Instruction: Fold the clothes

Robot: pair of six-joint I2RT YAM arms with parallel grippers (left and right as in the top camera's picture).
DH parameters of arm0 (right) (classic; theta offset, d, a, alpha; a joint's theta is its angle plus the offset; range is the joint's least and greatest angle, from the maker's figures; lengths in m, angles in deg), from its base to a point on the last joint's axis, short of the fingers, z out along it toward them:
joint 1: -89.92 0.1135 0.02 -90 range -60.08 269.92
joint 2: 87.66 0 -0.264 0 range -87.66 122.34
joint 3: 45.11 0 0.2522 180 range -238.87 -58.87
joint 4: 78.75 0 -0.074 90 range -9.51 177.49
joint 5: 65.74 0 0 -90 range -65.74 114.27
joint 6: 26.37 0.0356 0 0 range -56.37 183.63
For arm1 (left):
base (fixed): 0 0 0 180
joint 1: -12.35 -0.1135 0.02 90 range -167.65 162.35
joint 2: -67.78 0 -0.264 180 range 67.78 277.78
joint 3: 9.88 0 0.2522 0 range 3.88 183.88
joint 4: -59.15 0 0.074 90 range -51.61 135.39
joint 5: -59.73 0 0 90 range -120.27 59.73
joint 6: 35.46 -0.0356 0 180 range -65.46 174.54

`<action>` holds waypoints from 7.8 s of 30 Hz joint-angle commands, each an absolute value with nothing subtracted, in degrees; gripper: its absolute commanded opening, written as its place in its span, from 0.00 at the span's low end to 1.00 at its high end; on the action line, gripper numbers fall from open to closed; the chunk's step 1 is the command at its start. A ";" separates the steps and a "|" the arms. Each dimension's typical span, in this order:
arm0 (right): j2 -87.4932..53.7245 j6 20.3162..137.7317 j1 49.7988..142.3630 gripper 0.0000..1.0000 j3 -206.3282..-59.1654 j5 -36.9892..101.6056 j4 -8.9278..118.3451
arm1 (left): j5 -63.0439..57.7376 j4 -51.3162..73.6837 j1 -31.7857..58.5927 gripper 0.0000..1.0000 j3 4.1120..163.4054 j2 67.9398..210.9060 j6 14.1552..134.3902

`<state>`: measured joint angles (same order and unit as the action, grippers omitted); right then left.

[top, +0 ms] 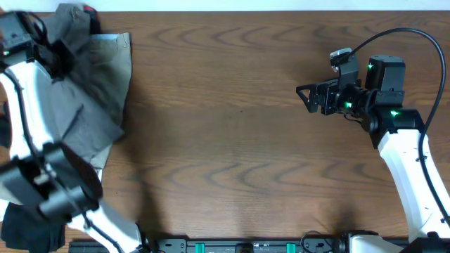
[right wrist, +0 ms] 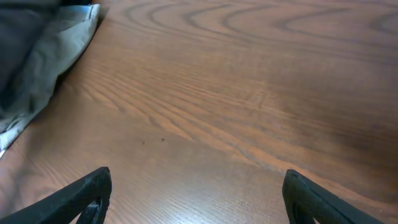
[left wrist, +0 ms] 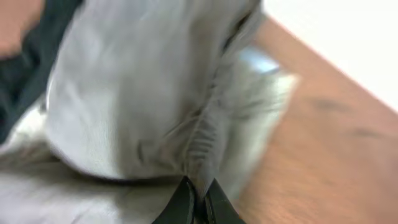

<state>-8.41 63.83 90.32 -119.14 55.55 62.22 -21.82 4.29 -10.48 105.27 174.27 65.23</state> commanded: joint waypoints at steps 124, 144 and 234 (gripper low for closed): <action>25.27 96.01 102.61 0.01 -135.34 72.06 107.09 | -29.73 -9.24 17.50 0.96 106.45 161.62 66.37; 14.12 68.69 95.35 0.01 -154.51 37.04 48.56 | -29.25 -9.31 18.75 0.96 106.42 161.88 63.36; 18.62 75.99 89.12 0.01 -154.40 50.13 54.37 | -31.40 -0.39 19.27 0.97 109.53 170.54 44.54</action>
<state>24.96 78.19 87.33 -150.96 47.16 54.63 -30.39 -0.56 20.41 106.58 173.64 43.60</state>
